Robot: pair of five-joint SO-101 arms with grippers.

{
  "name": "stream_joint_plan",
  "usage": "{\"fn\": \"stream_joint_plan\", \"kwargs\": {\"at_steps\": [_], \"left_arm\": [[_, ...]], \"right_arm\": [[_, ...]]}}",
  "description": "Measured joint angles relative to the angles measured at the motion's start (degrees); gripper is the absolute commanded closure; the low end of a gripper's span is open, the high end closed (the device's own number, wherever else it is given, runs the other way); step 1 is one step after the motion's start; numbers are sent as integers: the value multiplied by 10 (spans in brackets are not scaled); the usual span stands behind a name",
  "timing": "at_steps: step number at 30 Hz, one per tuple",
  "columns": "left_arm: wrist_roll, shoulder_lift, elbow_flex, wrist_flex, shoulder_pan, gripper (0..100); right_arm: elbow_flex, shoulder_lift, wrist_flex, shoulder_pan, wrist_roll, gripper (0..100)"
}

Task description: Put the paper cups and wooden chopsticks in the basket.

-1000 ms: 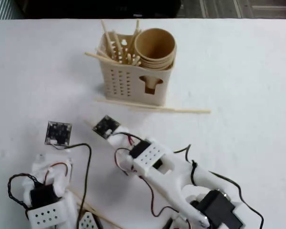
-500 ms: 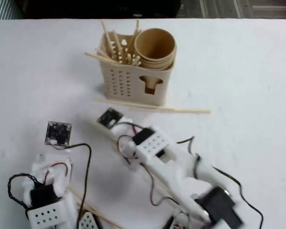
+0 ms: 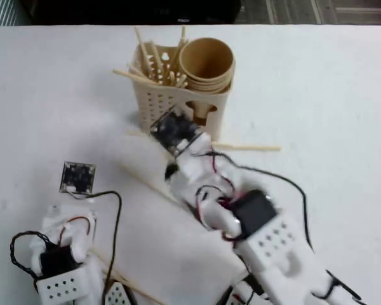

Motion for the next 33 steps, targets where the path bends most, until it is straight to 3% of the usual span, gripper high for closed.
{"fn": "stream_joint_plan", "kwargs": {"at_steps": [5,11,22,29,33], "left_arm": [[0,0,0,0,0,964],[0,0,0,0,0,964],[0,0,0,0,0,964],[0,0,0,0,0,964],[0,0,0,0,0,964]], "right_arm": [[-159,19,-26,33,-24,980],[-284,116,-139,61,-25,975],[-310,265,-482,60,-25,974],[-310,360,-564,88,-25,968],[-310,379,-542,95,-25,816]]}}
